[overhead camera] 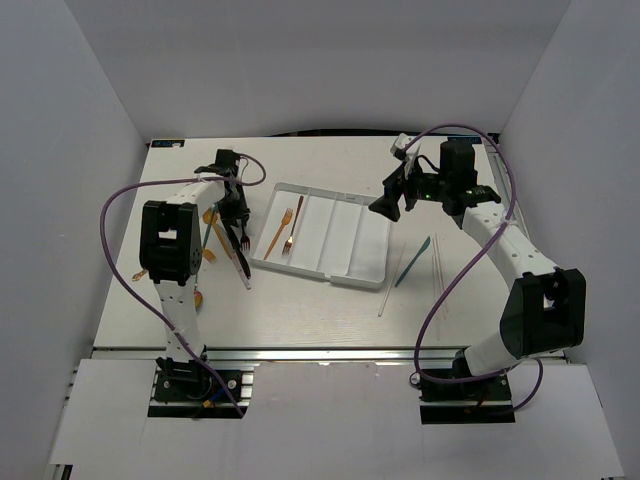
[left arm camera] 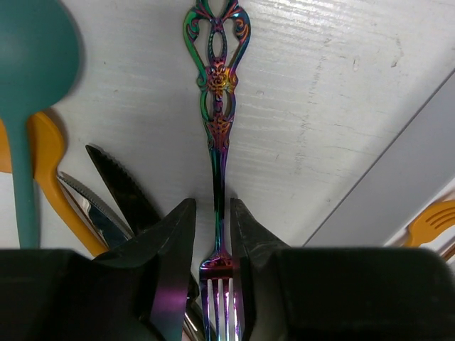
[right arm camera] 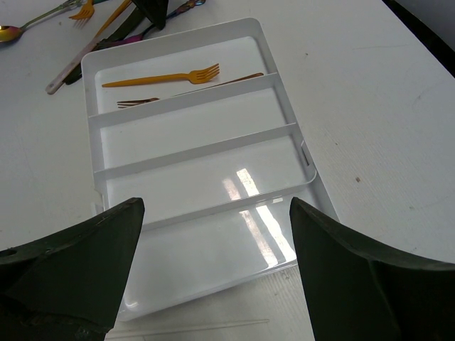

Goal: Sort the eating utensils into containers

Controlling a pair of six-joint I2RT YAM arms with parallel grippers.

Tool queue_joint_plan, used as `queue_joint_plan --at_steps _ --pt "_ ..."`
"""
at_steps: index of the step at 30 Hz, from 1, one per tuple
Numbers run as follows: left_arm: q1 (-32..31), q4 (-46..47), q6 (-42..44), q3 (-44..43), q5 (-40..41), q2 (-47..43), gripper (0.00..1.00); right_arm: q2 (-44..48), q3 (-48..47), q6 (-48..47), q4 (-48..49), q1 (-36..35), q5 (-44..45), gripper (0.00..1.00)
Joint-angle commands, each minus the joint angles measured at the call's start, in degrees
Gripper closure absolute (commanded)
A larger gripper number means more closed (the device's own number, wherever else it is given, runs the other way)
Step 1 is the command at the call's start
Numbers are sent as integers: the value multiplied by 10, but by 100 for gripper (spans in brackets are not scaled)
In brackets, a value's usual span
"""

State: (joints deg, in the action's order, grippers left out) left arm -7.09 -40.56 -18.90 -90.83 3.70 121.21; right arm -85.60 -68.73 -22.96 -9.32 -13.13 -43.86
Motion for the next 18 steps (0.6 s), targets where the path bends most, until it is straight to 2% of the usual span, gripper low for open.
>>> queue_joint_plan --at_steps 1,5,9,14,18 --pt "0 -1 1 -14 3 12 65 14 -10 -1 4 5 -2 11" --pt "-2 -1 -2 -17 1 11 81 18 -8 -2 3 6 0 11" --pt "-1 -1 -1 -33 -2 -3 92 20 -6 -2 3 7 0 11" --pt "-1 -7 -4 -52 -5 -46 100 22 -6 -2 2 7 -1 11" --pt "-4 -8 -14 -56 -18 -83 100 20 -7 -1 3 8 -3 11"
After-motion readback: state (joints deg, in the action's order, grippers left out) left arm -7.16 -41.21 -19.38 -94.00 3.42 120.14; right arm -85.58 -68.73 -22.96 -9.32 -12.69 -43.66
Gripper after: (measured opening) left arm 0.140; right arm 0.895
